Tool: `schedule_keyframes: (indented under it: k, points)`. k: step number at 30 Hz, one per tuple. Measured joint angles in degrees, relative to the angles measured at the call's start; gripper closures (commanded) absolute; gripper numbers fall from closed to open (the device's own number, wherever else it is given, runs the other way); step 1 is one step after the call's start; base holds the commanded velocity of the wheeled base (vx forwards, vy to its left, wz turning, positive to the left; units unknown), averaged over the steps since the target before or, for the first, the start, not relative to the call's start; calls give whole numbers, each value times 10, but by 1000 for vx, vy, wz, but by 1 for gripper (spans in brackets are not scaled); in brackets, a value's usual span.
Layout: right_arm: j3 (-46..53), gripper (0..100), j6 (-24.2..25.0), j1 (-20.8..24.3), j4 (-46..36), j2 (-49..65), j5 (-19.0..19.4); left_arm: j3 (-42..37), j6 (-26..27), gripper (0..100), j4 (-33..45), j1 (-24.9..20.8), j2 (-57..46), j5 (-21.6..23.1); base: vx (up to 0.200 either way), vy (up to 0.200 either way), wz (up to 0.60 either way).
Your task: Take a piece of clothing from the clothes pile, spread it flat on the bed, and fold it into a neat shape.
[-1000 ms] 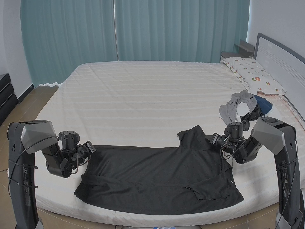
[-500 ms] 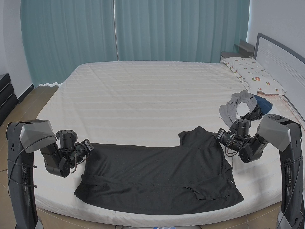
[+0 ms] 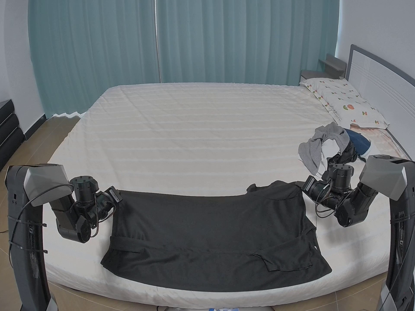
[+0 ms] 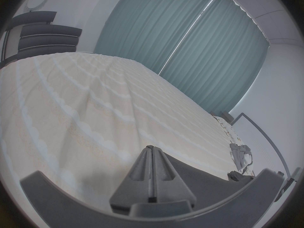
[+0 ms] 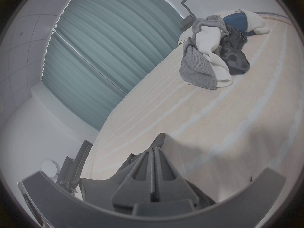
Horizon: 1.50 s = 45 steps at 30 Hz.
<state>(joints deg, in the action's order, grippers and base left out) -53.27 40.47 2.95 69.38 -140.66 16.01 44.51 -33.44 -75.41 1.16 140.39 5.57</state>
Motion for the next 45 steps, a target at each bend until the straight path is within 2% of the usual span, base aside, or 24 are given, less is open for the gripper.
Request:
schedule_keyframes:
  k: [10,14,20,28,35,41,45]
  points:
    - [87,100,0,-6,37,28,36,-45,8,100,-63,7,-1,26,0,0,0]
    - [111,100,-3,-8,39,33,38,-53,20,100,-67,9,-1,29,0,0,0]
    - [145,100,-4,-10,60,36,41,-66,26,100,-81,20,-2,64,0,0,0]
    - [198,100,-13,-12,85,38,51,-109,28,100,-111,26,-5,70,0,0,0]
    - [252,100,-16,-14,138,39,52,-153,31,100,-136,26,-5,71,0,0,0]
    - [306,100,-27,-14,188,40,54,-213,98,100,-136,39,-7,115,0,0,0]
    - [341,100,-60,-15,196,41,58,-255,128,100,-136,54,-11,143,0,0,0]
